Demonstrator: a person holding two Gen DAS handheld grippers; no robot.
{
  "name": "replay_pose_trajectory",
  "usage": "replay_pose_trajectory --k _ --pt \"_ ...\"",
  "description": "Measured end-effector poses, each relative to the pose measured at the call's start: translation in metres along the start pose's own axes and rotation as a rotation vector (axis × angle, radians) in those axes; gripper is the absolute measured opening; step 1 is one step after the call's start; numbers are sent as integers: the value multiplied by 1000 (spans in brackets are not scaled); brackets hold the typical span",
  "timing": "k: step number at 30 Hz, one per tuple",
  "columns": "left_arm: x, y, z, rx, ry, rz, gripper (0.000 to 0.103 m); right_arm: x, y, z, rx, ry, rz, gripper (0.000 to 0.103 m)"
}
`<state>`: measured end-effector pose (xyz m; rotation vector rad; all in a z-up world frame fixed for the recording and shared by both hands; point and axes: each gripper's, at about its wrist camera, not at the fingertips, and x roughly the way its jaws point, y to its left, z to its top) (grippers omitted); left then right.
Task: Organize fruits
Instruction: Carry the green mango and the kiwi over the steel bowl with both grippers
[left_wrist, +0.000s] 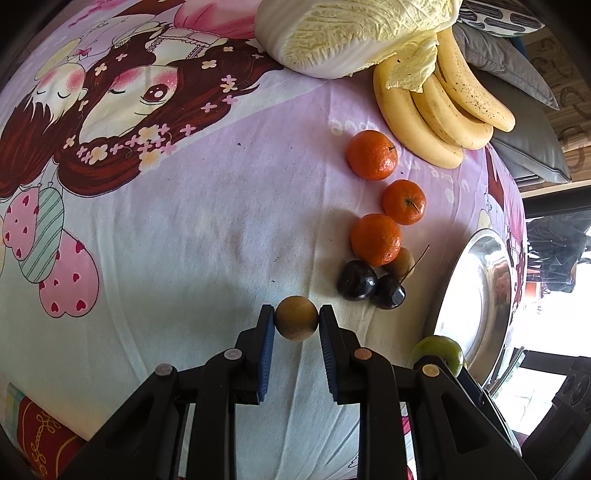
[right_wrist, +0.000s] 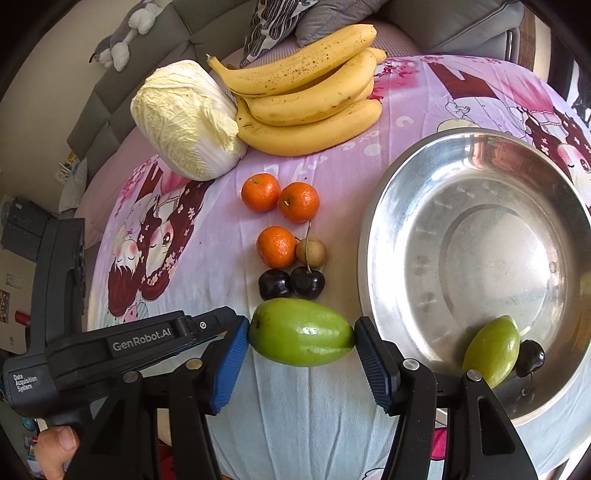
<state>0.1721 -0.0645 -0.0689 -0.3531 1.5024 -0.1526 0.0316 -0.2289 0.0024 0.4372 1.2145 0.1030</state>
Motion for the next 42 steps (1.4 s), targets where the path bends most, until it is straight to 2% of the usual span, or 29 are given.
replay_pose_trajectory --k 14,20,31,42 --pt "-18 -51 3 56 -39 48 25 -26 -27 14 51 -80 -24 62" --pt "-16 -92 -2 128 -29 47 25 -35 -56 19 116 -108 -52 62" --pt "4 -164 -10 276 4 89 25 -59 -131 27 293 -170 -192 62" --pt "33 -228 -26 423 48 115 25 -68 -169 25 383 -184 -229 62"
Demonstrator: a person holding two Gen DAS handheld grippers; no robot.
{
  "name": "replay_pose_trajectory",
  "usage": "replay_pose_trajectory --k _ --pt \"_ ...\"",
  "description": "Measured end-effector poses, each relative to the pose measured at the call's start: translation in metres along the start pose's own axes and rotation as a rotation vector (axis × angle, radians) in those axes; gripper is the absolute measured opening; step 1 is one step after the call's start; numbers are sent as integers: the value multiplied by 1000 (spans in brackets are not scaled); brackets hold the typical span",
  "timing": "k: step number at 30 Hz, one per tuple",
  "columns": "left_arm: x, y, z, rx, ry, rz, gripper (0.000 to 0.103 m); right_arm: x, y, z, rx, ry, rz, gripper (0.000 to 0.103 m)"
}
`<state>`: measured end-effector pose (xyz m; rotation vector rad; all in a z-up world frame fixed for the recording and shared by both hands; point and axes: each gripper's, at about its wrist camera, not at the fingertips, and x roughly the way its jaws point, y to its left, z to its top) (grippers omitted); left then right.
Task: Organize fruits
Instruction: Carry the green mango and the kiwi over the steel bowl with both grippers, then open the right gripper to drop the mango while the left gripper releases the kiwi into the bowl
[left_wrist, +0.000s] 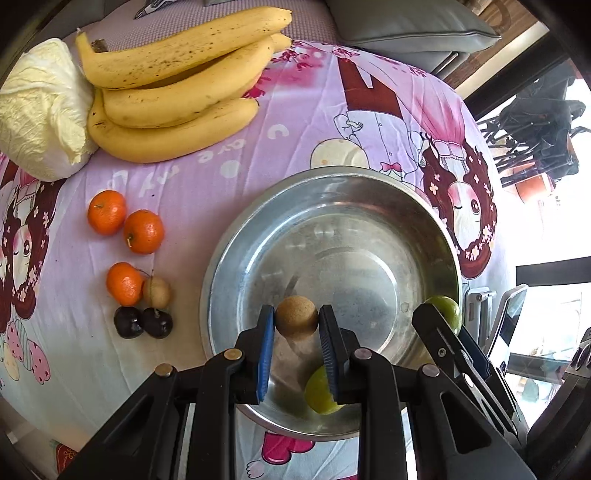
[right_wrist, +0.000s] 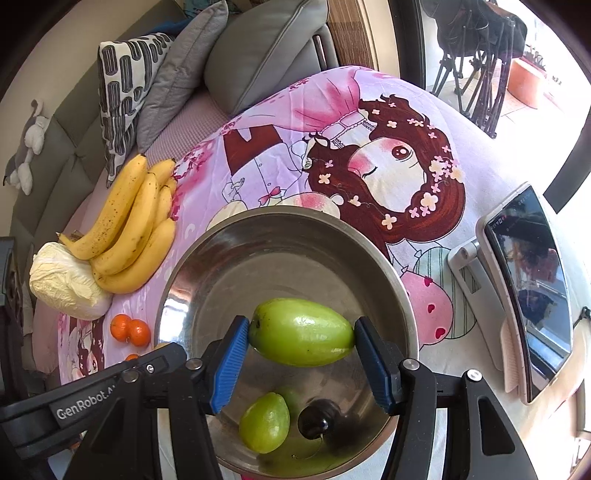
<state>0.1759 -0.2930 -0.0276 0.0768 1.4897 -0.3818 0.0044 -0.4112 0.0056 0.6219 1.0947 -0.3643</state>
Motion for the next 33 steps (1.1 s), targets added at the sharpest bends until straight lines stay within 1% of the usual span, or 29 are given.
replay_pose_trajectory --k 2,6,19,29,33 --pt "4 -3 2 3 2 8 25 2 -2 1 4 3 -14 62" --pt "16 -1 3 -12 22 9 25 7 -5 0 10 24 -6 62" --pt "54 9 8 -57 80 34 25 34 -5 -4 3 104 -32 62" --pt "56 14 5 -56 77 24 25 35 -6 -3 8 109 -49 62" --pt "51 12 4 -48 71 20 26 29 -7 -3 13 88 -37 62"
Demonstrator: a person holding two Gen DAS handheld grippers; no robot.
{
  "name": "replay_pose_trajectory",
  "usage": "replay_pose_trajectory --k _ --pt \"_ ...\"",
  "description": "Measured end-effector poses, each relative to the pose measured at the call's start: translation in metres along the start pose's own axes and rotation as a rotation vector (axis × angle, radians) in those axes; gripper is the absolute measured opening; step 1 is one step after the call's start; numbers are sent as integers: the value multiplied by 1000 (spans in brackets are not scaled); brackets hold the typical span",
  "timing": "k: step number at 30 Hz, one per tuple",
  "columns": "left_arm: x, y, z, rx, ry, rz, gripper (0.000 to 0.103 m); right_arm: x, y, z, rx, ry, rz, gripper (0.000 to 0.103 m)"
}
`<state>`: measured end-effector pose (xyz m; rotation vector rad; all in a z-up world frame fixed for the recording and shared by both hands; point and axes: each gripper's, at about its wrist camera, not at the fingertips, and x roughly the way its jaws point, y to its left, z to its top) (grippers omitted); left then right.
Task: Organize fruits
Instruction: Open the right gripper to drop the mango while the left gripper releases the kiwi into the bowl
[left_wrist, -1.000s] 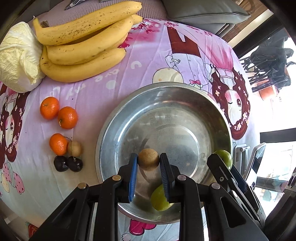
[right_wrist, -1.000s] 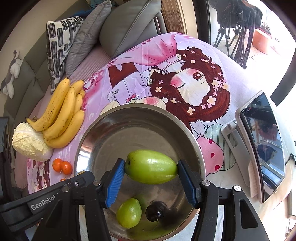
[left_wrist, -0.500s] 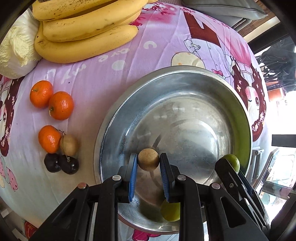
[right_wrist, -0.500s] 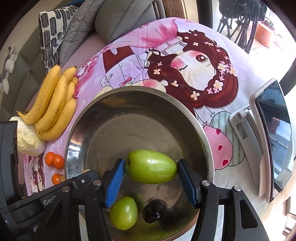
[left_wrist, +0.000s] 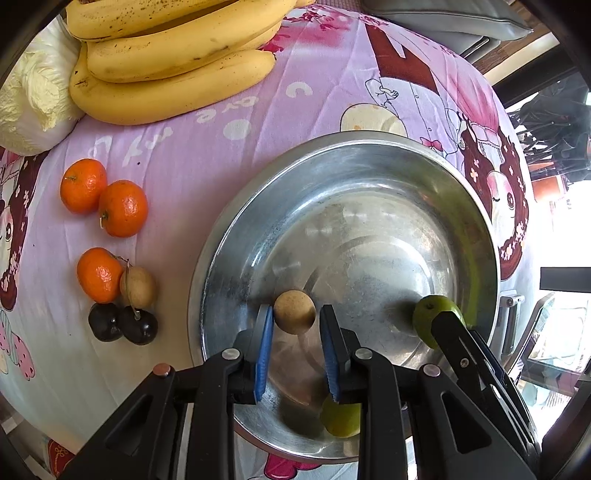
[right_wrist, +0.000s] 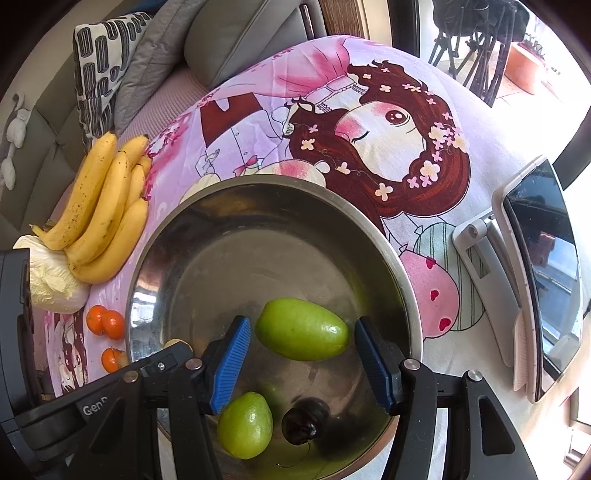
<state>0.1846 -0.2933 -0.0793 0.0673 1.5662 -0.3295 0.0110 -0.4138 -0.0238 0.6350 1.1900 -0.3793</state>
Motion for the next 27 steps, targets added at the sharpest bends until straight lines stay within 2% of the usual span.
replay_pose_trajectory --k 4,9,12,15,19,22,27 --pt "-11 1 -4 6 -12 -14 34 -6 -1 0 -3 -10 0 62" --pt "-28 5 -7 -1 -42 -22 39 -16 -1 0 1 -37 18 62" --pt "-38 11 -8 -17 -61 -22 47 -16 1 1 4 -40 27 62" --pt "-46 17 -10 -38 -76 -17 48 -14 2 1 3 -32 17 62" --pt "-50 35 -14 -60 -92 5 50 -12 5 0 -6 -26 13 62" --pt "-48 52 -17 -90 -99 20 61 -9 10 -2 -24 -13 11 63" --pt "-46 82 -22 -121 -97 62 62 -3 22 -8 -58 1 1 64"
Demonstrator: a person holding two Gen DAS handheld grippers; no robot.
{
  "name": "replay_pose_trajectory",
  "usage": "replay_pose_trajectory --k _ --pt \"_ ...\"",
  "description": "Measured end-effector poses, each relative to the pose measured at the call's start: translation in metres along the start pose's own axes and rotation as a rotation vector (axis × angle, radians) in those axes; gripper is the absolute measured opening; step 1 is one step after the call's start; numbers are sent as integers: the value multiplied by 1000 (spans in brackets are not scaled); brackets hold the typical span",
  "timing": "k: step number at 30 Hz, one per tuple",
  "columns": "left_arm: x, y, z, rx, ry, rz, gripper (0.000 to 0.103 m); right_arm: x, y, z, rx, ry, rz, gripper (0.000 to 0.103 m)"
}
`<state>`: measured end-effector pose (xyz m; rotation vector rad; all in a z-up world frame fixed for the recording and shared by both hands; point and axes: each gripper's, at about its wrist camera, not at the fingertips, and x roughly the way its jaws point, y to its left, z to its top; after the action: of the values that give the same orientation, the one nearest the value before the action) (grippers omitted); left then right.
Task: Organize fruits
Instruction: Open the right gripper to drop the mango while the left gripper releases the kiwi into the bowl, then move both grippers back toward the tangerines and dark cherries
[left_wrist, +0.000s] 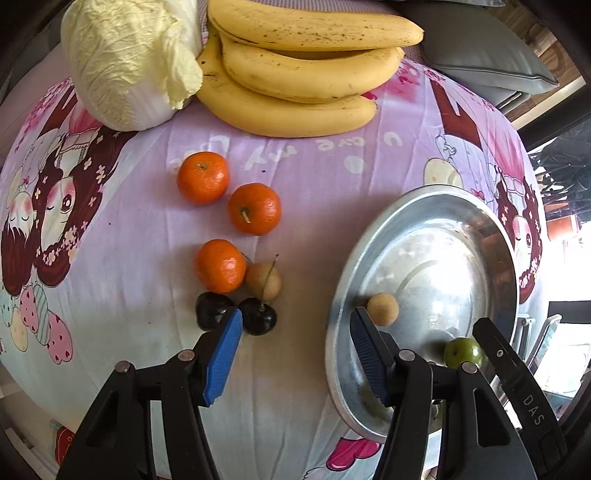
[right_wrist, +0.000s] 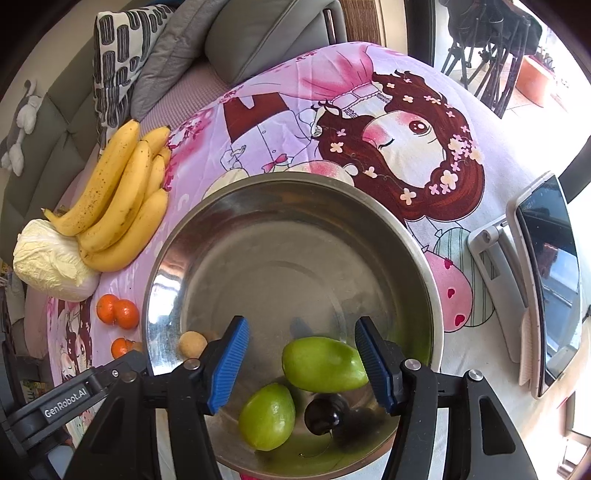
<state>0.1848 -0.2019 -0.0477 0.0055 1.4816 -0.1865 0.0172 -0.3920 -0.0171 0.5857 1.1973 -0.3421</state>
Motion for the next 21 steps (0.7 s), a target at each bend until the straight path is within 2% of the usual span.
replay_pose_trajectory --k 9,12,21 --pt "9 49 -4 -83 19 16 64 8 30 -10 -86 13 1 77" --pt "8 63 -10 -97 22 10 73 9 38 -12 -106 14 4 81" --pt "4 92 -26 -111 9 -6 76 13 66 -25 -199 15 3 87"
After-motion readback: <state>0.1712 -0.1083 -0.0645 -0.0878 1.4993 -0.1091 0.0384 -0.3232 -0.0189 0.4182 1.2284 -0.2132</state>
